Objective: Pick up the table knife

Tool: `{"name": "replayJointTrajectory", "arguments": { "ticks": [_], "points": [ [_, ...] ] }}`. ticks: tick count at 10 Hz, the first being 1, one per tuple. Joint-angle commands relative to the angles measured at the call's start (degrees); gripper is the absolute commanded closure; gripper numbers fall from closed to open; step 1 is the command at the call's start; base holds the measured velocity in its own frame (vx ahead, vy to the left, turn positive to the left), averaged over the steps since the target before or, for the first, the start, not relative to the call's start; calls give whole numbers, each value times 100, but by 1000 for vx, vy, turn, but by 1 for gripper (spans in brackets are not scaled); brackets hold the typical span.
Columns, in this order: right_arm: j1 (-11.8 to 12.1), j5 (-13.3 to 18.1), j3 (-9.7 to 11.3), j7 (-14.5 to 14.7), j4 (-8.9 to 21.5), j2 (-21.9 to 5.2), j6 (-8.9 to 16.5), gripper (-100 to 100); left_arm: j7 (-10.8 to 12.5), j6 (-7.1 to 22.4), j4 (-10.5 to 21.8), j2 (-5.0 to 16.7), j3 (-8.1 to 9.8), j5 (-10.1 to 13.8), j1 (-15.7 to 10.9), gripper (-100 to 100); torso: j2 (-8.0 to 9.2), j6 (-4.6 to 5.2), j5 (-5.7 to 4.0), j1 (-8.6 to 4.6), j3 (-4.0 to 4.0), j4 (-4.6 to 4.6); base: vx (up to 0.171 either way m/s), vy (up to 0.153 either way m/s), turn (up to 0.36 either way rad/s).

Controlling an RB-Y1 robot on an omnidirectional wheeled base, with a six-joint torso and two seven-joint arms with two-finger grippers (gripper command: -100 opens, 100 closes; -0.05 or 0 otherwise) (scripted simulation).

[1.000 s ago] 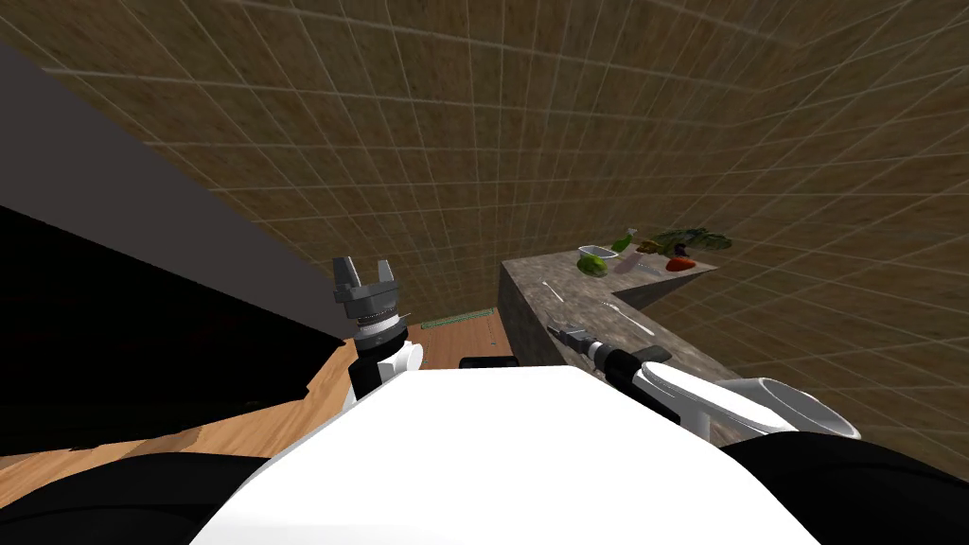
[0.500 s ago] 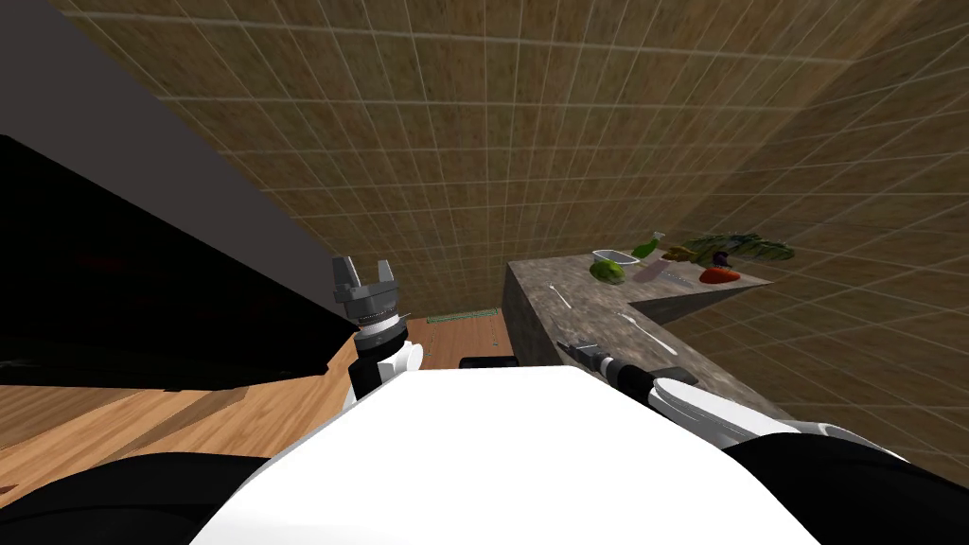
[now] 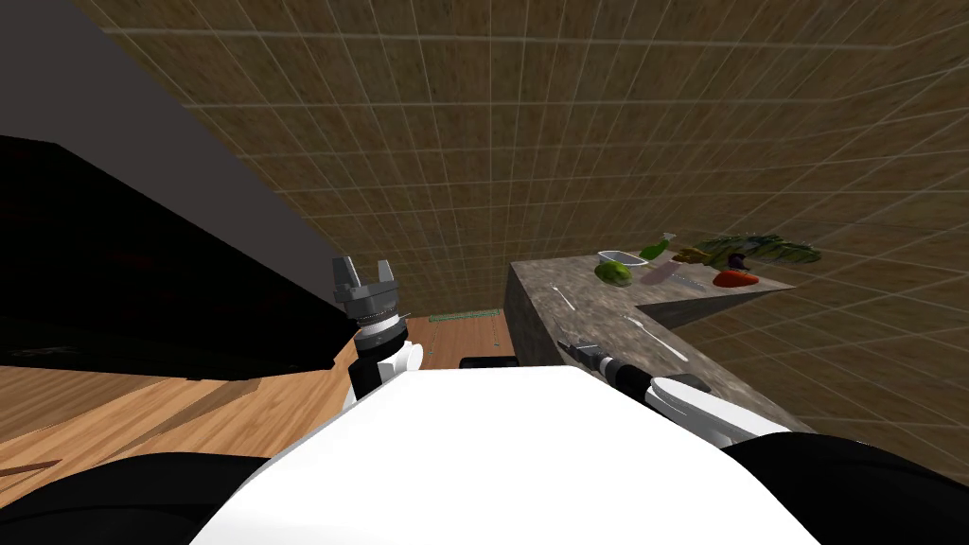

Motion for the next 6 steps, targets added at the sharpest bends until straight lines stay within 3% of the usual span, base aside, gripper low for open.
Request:
{"name": "replayJointTrajectory", "arguments": {
  "ticks": [1, 2, 3, 6],
  "points": [
    [-71, -4, 7, 33, 170, 122, -100, -100, 0, 0, 0, 0, 0, 0, 0, 0, 0, 0, 0, 0, 0, 0, 10, 21, 63],
    [-39, 11, 6, 24, 111, 92, -61, -100, 0, 0, 0, 0, 0, 0, 0, 0, 0, 0, 0, 1, 0, 0, 5, 9, 11],
    [-42, 13, 6, 28, 123, 101, -77, 100, 0, 0, 0, 0, 0, 0, 0, 0, 1, 1, 0, -2, 1, 0, 0, 0, 0],
    [-42, 13, 2, 30, 124, 98, -70, 100, 0, 0, 0, 0, 0, 0, 0, 0, 3, -1, -5, -7, 1, 0, 0, 0, 0]
  ]
}}
